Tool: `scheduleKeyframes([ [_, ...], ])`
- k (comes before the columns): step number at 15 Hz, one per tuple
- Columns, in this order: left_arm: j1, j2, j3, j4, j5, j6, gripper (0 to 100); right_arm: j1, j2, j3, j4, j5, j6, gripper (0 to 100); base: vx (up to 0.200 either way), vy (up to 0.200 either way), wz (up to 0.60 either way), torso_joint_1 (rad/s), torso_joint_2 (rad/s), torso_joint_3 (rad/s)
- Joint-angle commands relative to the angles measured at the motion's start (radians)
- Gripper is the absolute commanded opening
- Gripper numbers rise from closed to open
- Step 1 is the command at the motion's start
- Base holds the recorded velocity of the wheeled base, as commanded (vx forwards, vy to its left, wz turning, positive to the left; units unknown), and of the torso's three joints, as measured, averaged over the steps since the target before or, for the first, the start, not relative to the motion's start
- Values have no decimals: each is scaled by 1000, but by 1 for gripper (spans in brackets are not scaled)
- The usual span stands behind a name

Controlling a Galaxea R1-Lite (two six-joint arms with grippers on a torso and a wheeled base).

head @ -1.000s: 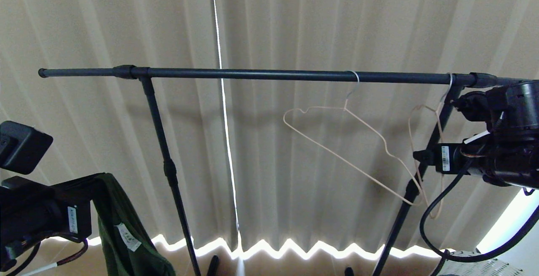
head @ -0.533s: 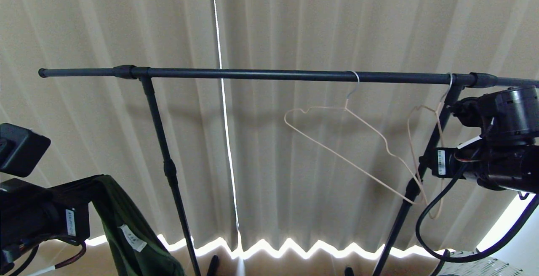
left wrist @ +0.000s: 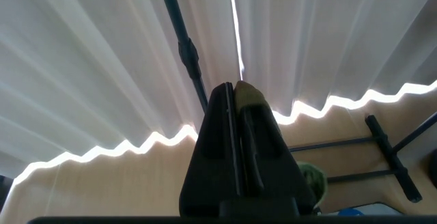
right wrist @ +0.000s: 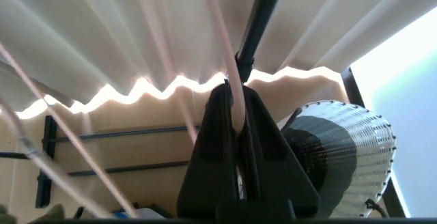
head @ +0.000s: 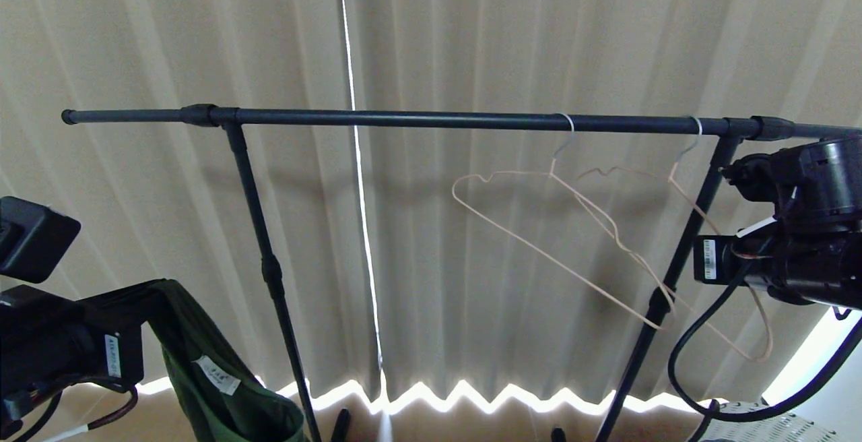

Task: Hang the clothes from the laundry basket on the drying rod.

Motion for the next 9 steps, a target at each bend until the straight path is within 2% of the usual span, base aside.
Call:
scheduleKeyframes([
  [1,0,0,1,-2,1,0,0,3,-7,-3,-1,0,-1,0,0,0,0,0,0,0],
  [9,0,-29,8,-3,1,1,0,8,-146,12,-2,8,-2,0,0,0,0,0,0,0],
])
